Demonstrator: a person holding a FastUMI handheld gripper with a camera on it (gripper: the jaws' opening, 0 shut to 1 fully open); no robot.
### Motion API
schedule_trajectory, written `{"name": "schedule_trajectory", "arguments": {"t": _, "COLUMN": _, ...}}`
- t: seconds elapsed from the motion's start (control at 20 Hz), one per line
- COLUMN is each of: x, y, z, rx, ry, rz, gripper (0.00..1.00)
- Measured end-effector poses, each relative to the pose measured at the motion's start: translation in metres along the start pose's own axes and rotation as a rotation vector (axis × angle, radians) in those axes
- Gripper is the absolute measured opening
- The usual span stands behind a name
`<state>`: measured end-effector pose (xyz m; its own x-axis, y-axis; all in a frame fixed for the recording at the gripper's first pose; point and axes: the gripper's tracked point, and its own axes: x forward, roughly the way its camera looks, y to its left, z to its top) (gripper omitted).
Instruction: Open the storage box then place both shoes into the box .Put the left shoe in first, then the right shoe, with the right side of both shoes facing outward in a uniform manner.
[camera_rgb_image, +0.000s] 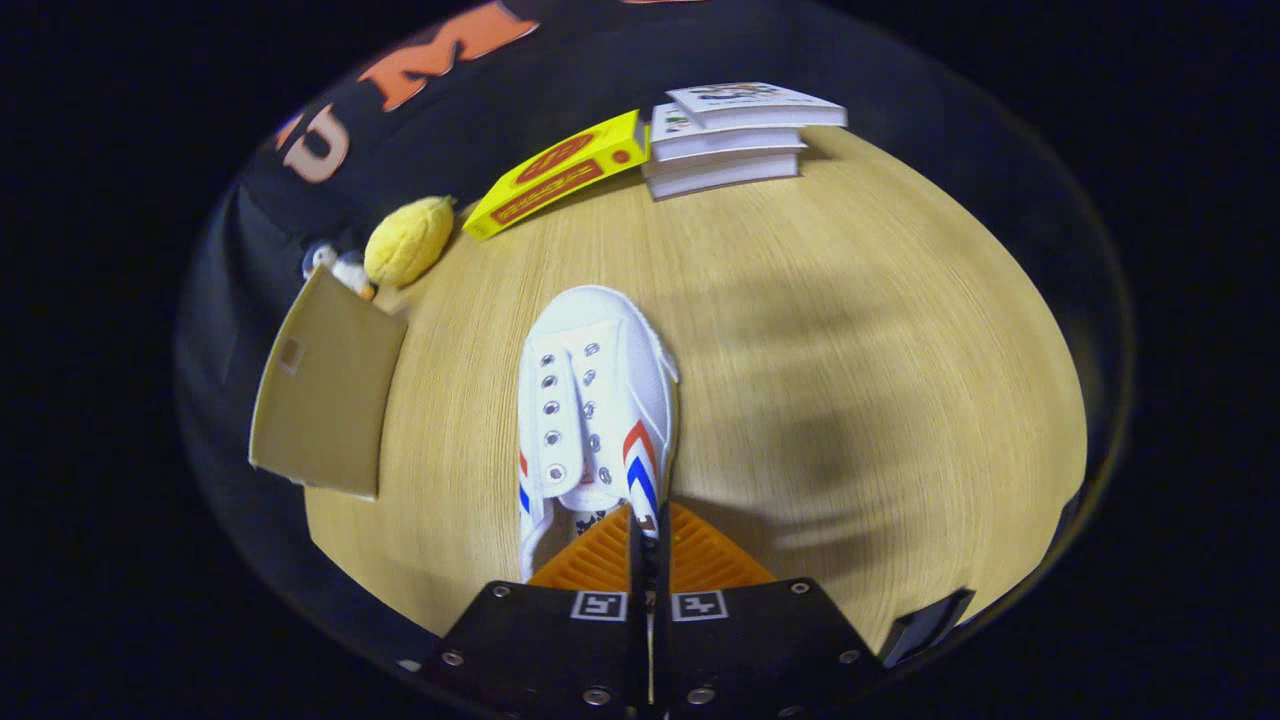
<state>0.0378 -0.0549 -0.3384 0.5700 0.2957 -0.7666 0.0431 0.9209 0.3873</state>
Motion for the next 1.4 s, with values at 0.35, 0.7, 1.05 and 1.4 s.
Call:
{"name": "schedule_trajectory", "arguments": {"t": 0.35, "x": -0.024, "y": 0.032, "z": 0.035, "rx": -0.04, "ry": -0.111, "rz": 0.056, "gripper": 0.0}}
{"name": "schedule_trajectory", "arguments": {"t": 0.7, "x": -0.046, "y": 0.103, "z": 0.062, "rx": -0.099, "ry": -0.17, "rz": 0.105, "gripper": 0.0}}
{"name": "schedule_trajectory", "arguments": {"t": 1.05, "x": -0.066, "y": 0.203, "z": 0.081, "rx": -0.174, "ry": -0.224, "rz": 0.121, "gripper": 0.0}}
{"name": "schedule_trajectory", "arguments": {"t": 1.4, "x": -0.08, "y": 0.313, "z": 0.088, "rx": -0.177, "ry": -0.265, "rz": 0.126, "gripper": 0.0}}
